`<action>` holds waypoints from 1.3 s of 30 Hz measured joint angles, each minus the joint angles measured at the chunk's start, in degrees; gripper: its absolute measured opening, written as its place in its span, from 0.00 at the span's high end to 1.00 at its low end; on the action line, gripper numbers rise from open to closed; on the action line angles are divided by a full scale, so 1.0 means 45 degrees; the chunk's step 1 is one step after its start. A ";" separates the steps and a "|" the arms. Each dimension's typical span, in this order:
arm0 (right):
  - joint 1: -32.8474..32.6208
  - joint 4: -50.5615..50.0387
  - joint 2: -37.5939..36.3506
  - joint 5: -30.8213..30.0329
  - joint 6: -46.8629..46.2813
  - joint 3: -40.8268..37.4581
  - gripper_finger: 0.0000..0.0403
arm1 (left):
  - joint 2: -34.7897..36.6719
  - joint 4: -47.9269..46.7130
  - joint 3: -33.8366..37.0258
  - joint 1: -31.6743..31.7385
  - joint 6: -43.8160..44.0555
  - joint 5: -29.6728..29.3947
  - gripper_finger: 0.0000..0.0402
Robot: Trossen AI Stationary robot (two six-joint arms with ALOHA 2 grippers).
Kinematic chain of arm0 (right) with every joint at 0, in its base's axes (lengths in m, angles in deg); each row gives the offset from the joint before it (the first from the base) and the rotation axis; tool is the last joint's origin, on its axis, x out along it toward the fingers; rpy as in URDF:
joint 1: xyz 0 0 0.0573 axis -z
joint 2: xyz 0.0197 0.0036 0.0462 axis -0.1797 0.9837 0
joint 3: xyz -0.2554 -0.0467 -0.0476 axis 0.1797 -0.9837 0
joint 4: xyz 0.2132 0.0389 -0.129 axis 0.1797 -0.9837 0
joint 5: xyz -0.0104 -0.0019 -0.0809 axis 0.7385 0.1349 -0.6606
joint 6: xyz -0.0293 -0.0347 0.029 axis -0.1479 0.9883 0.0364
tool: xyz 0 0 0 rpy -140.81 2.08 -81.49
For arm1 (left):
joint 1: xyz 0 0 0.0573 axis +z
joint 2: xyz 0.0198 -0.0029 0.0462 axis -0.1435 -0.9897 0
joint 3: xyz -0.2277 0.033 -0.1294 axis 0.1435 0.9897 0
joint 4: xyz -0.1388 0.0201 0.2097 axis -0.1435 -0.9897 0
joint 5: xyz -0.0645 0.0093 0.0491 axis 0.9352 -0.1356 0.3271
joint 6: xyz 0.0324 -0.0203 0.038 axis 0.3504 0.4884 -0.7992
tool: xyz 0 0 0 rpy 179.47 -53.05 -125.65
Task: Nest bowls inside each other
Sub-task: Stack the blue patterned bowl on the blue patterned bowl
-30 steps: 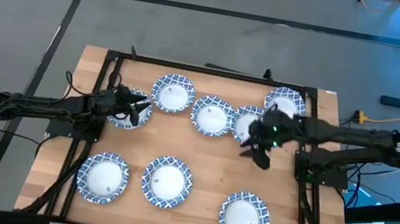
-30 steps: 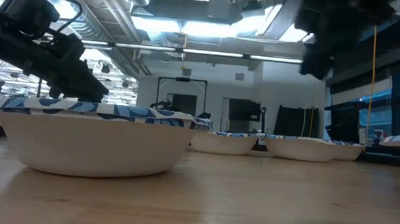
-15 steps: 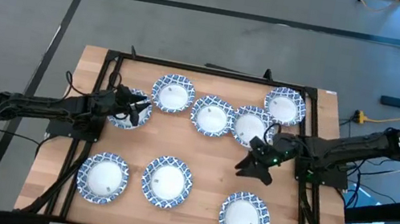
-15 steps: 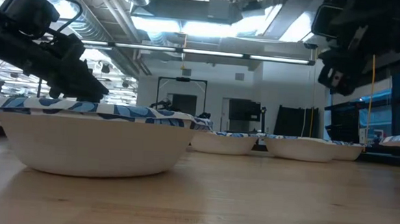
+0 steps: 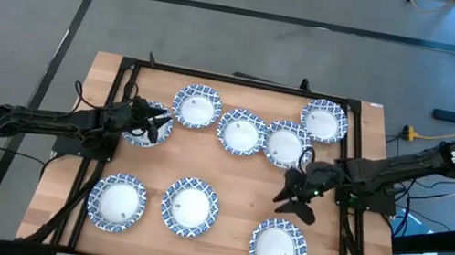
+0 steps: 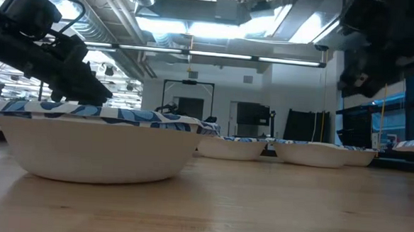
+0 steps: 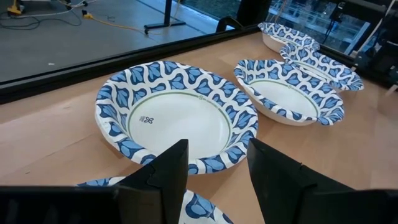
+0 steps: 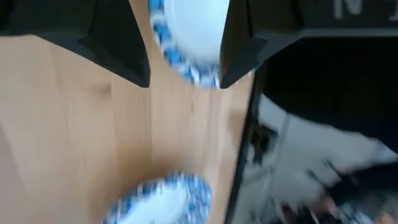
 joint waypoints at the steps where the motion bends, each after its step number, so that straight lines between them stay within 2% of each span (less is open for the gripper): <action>1: -0.0290 -0.0661 0.0005 -0.0227 0.0121 0.0230 0.52 | 0.0000 -0.0002 -0.0002 0.0000 0.0000 0.0000 0.60; 5: -0.1349 -0.2907 0.0109 -0.1324 0.0699 0.1163 0.52 | 0.0000 -0.0002 -0.0003 0.0000 0.0036 0.0000 0.60; 8: -0.1748 -0.3889 0.0352 -0.1474 0.0346 0.1448 0.52 | -0.0002 0.0002 -0.0004 0.0000 0.0121 -0.0001 0.60; 11: -0.2029 -0.4205 0.0725 -0.1521 -0.0237 0.1462 0.52 | -0.0003 -0.0001 -0.0001 0.0000 0.0126 0.0000 0.60; 19: -0.2873 -0.4388 0.2695 -0.1726 0.0012 0.1462 0.52 | -0.0001 -0.0002 -0.0003 0.0000 0.0131 -0.0001 0.60; 25: -0.2950 -0.4079 0.3930 -0.1838 -0.0711 0.1462 0.52 | -0.0003 0.0003 -0.0001 0.0000 0.0136 0.0000 0.60; 31: -0.2965 -0.4076 0.4443 -0.1833 -0.1036 0.1462 0.52 | -0.0001 -0.0002 0.0000 0.0000 0.0136 0.0000 0.60; 35: -0.2960 -0.4060 0.4437 -0.1710 -0.1381 0.1462 0.60 | -0.0003 -0.0002 0.0000 0.0000 0.0141 -0.0005 0.60; 39: -0.2919 -0.3993 0.4425 -0.1220 -0.1610 0.1462 0.76 | -0.0002 -0.0001 -0.0004 0.0000 0.0141 -0.0005 0.60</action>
